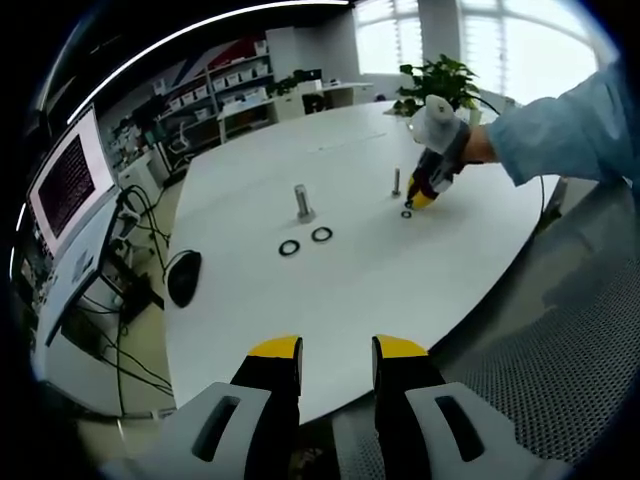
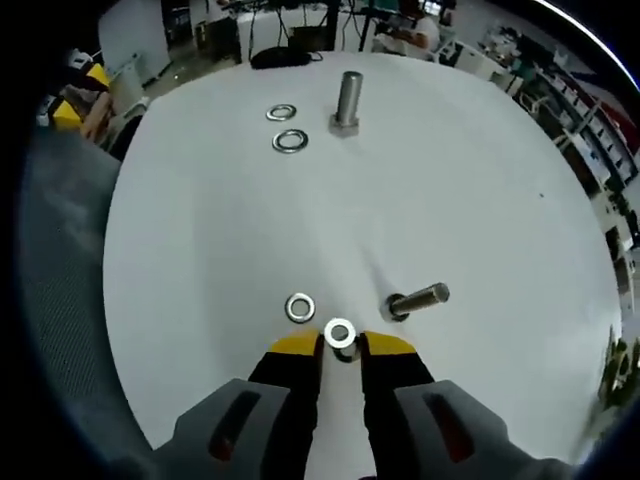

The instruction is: Place the washer onto the threaded stud by aligning its center hole with the stud, sliding it down to the base, and recovering from edge contact or off-axis alignment until the washer reaches the visible bottom stop.

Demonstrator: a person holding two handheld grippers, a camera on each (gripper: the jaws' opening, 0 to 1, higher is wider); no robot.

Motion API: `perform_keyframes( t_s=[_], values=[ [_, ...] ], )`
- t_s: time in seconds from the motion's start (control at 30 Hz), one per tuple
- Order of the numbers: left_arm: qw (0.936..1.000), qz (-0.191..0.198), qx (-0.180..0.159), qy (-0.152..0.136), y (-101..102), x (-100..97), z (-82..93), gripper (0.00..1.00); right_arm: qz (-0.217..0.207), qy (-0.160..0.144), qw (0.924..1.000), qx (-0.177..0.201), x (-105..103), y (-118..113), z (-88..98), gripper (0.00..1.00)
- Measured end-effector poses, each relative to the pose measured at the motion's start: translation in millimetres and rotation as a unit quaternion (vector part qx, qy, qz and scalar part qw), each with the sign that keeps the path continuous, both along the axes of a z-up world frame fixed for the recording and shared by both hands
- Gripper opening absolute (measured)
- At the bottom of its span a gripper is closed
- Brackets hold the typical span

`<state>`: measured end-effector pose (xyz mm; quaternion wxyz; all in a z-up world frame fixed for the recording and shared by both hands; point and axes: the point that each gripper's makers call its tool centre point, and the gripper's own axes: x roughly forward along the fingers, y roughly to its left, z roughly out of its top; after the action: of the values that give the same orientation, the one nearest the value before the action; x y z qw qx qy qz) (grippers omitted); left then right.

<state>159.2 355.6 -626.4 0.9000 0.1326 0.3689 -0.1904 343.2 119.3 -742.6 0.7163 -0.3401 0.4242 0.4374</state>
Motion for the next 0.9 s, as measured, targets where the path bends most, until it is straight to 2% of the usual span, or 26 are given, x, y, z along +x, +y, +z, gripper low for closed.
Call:
perform_keyframes(
  t_s=[0.4, 0.6, 0.9],
  values=[
    [1.0000, 0.001, -0.001, -0.002, 0, 0.8, 0.9, 0.26, -0.003, -0.002, 1.0000, 0.005, 2, 1, 1.6, 0.15],
    [1.0000, 0.001, -0.001, -0.001, 0, 0.7, 0.6, 0.26, -0.009, -0.016, 0.9997, 0.015, 6, -2, 12.4, 0.15],
    [1.0000, -0.001, 0.000, 0.000, 0, 0.6, 0.5, 0.26, -0.024, -0.048, 0.9978, 0.039, 15, -3, 39.3, 0.15]
  ],
)
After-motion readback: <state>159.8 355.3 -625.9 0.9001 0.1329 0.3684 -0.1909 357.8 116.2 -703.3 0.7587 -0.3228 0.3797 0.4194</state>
